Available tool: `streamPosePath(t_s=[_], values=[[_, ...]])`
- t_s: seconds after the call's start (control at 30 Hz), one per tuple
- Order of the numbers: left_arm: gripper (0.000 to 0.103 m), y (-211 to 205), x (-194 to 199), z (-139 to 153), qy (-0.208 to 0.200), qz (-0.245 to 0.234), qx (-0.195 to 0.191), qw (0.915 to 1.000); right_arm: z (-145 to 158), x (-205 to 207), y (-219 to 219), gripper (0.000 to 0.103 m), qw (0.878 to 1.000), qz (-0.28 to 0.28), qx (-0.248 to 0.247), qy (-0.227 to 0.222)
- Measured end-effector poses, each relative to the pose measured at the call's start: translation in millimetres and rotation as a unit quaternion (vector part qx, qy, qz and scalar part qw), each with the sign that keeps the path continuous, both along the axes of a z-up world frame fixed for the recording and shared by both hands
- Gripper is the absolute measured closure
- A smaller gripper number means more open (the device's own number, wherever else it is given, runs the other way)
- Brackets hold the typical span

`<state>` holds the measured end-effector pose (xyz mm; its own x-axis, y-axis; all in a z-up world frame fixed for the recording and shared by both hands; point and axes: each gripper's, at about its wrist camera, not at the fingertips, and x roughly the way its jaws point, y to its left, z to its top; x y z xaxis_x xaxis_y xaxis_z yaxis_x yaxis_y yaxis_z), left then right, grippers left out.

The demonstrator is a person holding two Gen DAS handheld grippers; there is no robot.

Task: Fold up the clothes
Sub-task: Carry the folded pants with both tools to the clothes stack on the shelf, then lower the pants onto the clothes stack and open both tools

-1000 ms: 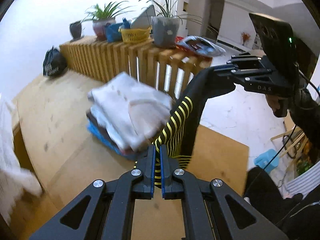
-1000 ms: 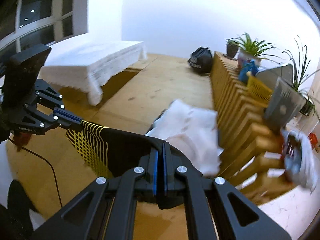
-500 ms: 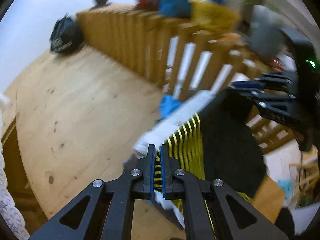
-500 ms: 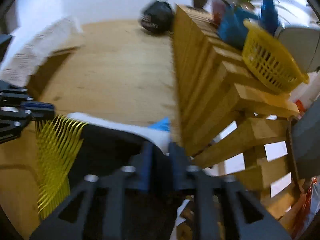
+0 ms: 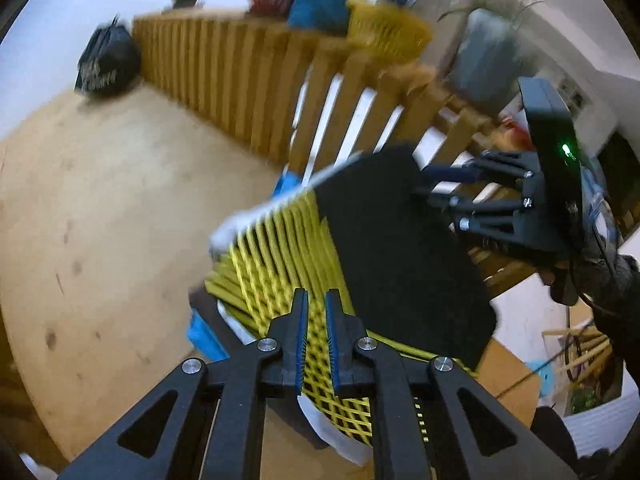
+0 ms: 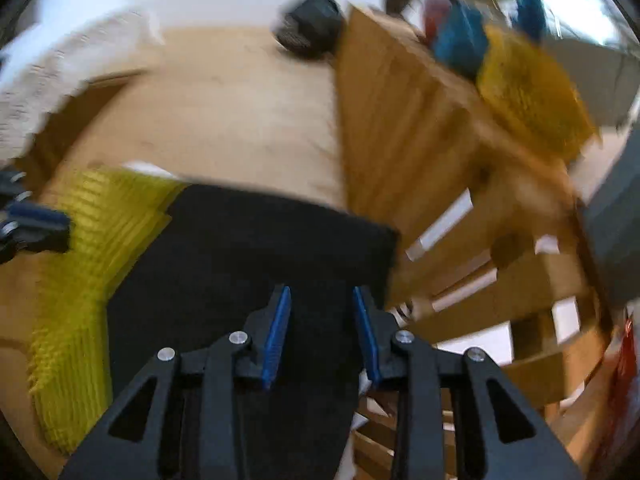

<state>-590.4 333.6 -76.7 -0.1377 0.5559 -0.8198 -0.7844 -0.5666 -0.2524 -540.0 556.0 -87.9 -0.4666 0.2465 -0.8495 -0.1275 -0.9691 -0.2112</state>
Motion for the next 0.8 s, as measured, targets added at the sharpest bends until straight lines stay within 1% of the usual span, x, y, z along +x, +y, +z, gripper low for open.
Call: streamPosePath(t_s=[0.03, 0.07, 0.1, 0.17, 0.2, 0.23, 0.27, 0.3, 0.33, 0.37, 0.4, 0.43, 0.47, 0.5, 0.53, 0.57, 0.6, 0.63, 0.67, 0.7, 0.73, 0.77, 0.8], values=[[0.095, 1.6, -5.4, -13.8, 0.001, 0.016, -0.015, 0.9997, -12.9, -5.5, 9.2, 0.067, 1.0, -0.016, -0.01, -0.023], [0.095, 1.4, -10.1, -23.8, 0.005, 0.038, -0.027, 0.9989, -19.0, -7.8, 15.3, 0.066, 0.999, -0.03, -0.014, -0.032], [0.095, -2.8, -12.3, -26.7, 0.01, 0.063, -0.029, 0.9975, -18.0, -6.9, 18.1, 0.066, 0.999, -0.042, -0.013, -0.029], [0.097, -18.1, -7.7, -19.8, 0.025, 0.11, -0.012, 0.9935, -2.2, 5.2, 16.9, 0.066, 0.998, -0.06, -0.001, 0.001], [0.097, -29.1, 2.1, -9.5, 0.04, 0.127, 0.006, 0.9911, 10.5, 16.9, 14.2, 0.065, 0.998, -0.066, 0.003, 0.025], [0.097, -37.2, 13.5, -0.2, 0.048, 0.132, 0.021, 0.9899, 22.7, 32.0, 10.4, 0.064, 0.997, -0.067, -0.003, 0.049], [0.097, -42.3, 26.5, 8.2, 0.051, 0.127, 0.035, 0.9901, 31.9, 46.1, 6.7, 0.062, 0.995, -0.066, -0.015, 0.067], [0.097, -46.1, 42.8, 16.2, 0.05, 0.114, 0.051, 0.9909, 39.7, 63.9, 1.4, 0.058, 0.994, -0.058, -0.043, 0.082], [0.097, -48.5, 62.2, 23.7, 0.047, 0.093, 0.071, 0.992, 43.0, 82.1, -5.4, 0.056, 0.992, -0.045, -0.08, 0.087], [0.093, -48.1, 82.2, 27.9, 0.041, 0.07, 0.086, 0.993, 41.9, 94.9, -12.6, 0.055, 0.991, -0.035, -0.103, 0.084], [0.089, -45.1, 102.8, 28.8, 0.032, 0.043, 0.097, 0.9939, 36.0, 107.7, -22.6, 0.055, 0.991, -0.025, -0.11, 0.072], [0.082, -40.6, 119.6, 25.5, 0.025, 0.02, 0.097, 0.9948, 26.8, 118.4, -31.7, 0.055, 0.993, -0.018, -0.104, 0.053], [0.081, -33.5, 131.4, 15.0, 0.019, 0.008, 0.077, 0.9968, 17.6, 124.6, -35.4, 0.055, 0.995, -0.021, -0.091, 0.032], [0.081, -28.6, 137.7, 2.0, 0.014, 0.016, 0.048, 0.9986, 7.7, 131.0, -37.1, 0.055, 0.997, -0.03, -0.077, 0.007], [0.087, -27.0, 140.3, -10.4, 0.009, 0.037, 0.019, 0.9991, -2.1, 137.3, -38.7, 0.055, 0.997, -0.04, -0.064, -0.018], [0.089, -31.2, 143.9, -15.5, 0.004, 0.061, 0.003, 0.9981, -7.1, 145.6, -38.4, 0.055, 0.996, -0.054, -0.058, -0.035], [0.09, -41.1, 148.5, -13.4, 0.0, 0.087, 0.0, 0.9962, -1.4, 160.8, -36.7, 0.055, 0.995, -0.072, -0.065, -0.03], [0.09, -54.3, 156.3, -5.2, 0.002, 0.11, 0.01, 0.9939, 10.4, 180.5, -39.1, 0.055, 0.994, -0.082, -0.071, -0.011], [0.088, -70.8, 167.2, 8.9, 0.008, 0.13, 0.032, 0.991, 22.6, 199.4, -45.0, 0.055, 0.994, -0.085, -0.074, 0.008], [0.084, -88.5, 181.9, 24.0, 0.019, 0.15, 0.048, 0.9873, 34.8, 218.3, -51.0, 0.054, 0.993, -0.087, -0.076, 0.028], [0.072, -105.3, 200.4, 37.2, 0.033, 0.166, 0.05, 0.9843, 44.6, 237.5, -61.0, 0.047, 0.992, -0.085, -0.078, 0.043], [0.06, -119.8, 219.0, 47.5, 0.047, 0.175, 0.047, 0.9822, 51.9, 257.2, -75.1, 0.044, 0.992, -0.079, -0.079, 0.054], [0.057, -134.4, 237.6, 57.7, 0.061, 0.185, 0.045, 0.9798, 59.2, 276.8, -89.2, 0.043, 0.992, -0.072, -0.08, 0.065]])
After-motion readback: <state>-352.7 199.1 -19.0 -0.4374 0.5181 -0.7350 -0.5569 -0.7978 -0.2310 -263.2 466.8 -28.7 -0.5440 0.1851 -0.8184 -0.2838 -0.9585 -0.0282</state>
